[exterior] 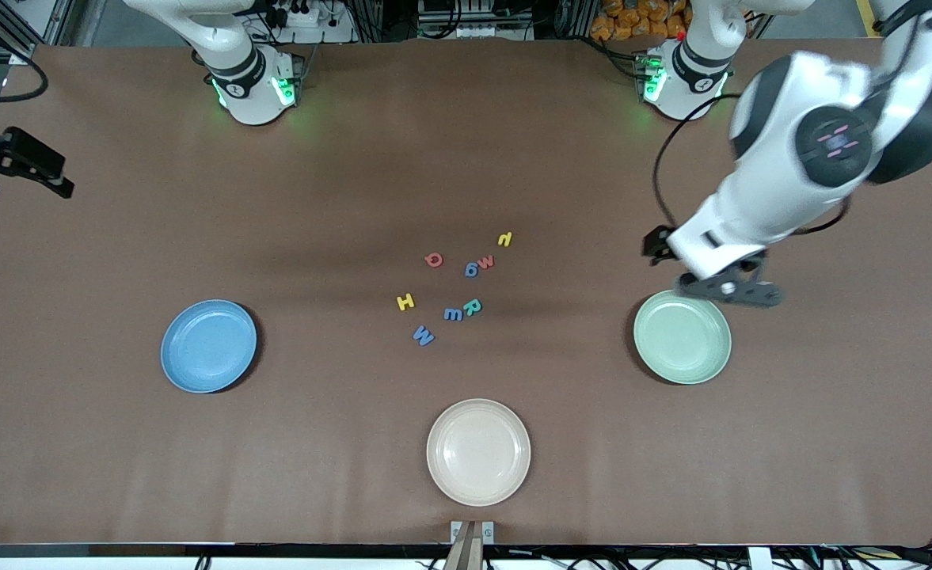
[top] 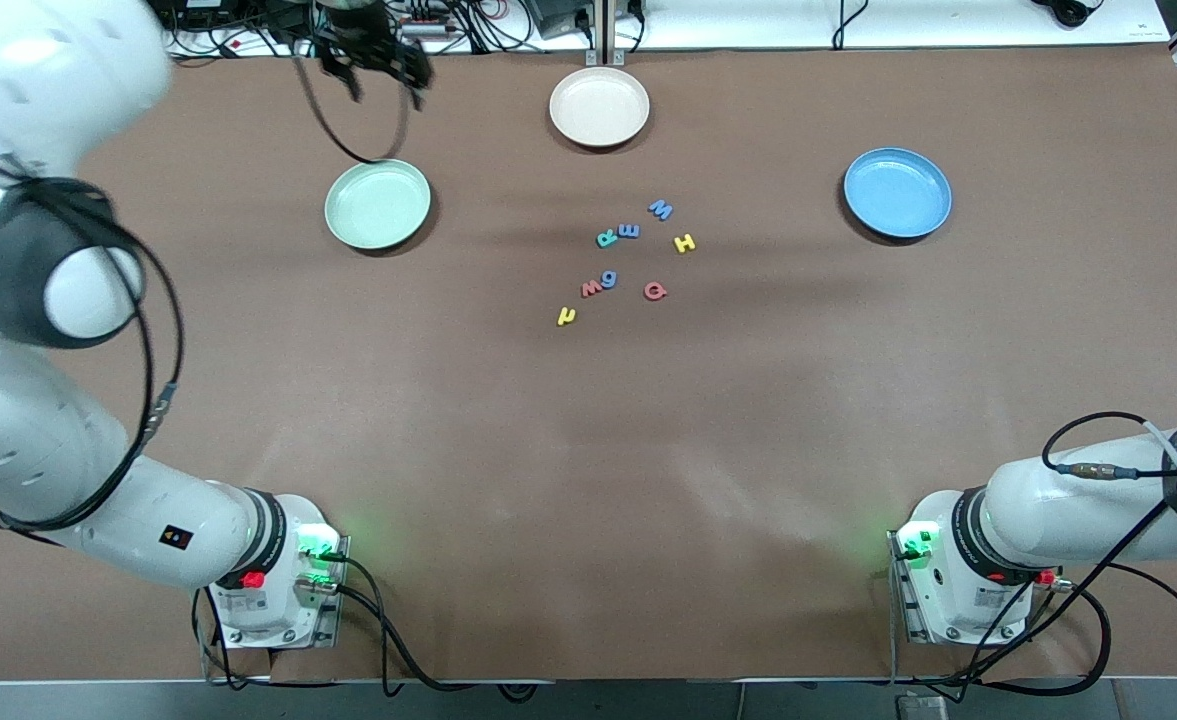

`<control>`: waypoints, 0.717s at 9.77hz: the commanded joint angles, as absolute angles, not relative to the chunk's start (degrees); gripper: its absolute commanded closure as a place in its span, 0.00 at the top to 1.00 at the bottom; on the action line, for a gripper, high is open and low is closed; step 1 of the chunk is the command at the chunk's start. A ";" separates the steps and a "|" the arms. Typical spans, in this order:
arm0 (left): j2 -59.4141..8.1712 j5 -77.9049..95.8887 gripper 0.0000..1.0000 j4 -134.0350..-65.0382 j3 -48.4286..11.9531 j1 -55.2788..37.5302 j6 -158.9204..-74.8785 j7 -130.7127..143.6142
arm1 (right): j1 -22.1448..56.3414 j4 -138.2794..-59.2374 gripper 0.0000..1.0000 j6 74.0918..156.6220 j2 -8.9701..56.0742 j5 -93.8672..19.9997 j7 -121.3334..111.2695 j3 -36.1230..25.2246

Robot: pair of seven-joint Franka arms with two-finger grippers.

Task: Sort uppercase to blue plate, lowercase to green plate
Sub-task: 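Reach the left gripper toward the letters while the right gripper moves toward the blue plate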

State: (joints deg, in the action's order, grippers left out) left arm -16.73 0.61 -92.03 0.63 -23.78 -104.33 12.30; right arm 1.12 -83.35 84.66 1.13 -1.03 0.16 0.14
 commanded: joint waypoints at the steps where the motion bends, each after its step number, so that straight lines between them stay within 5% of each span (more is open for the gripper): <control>1: -22.65 1.67 1.00 -90.79 1.06 -28.10 -109.92 20.43 | 3.94 -82.79 1.00 84.99 4.82 -1.23 0.52 0.00; 4: -31.87 1.23 1.00 -90.44 1.14 -36.36 -121.34 33.01 | 8.59 -87.68 1.00 91.10 8.09 -1.23 4.11 0.00; 7: -35.51 1.40 1.00 -91.40 0.27 -40.07 -122.43 37.26 | 14.57 -92.29 1.00 97.38 11.49 -1.23 12.10 0.00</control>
State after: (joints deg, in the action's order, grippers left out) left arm -35.31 0.66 -91.80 0.27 -38.94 -122.77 35.76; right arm 12.18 -91.20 96.14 10.43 -1.07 8.56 0.30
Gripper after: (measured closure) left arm 0.000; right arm 0.000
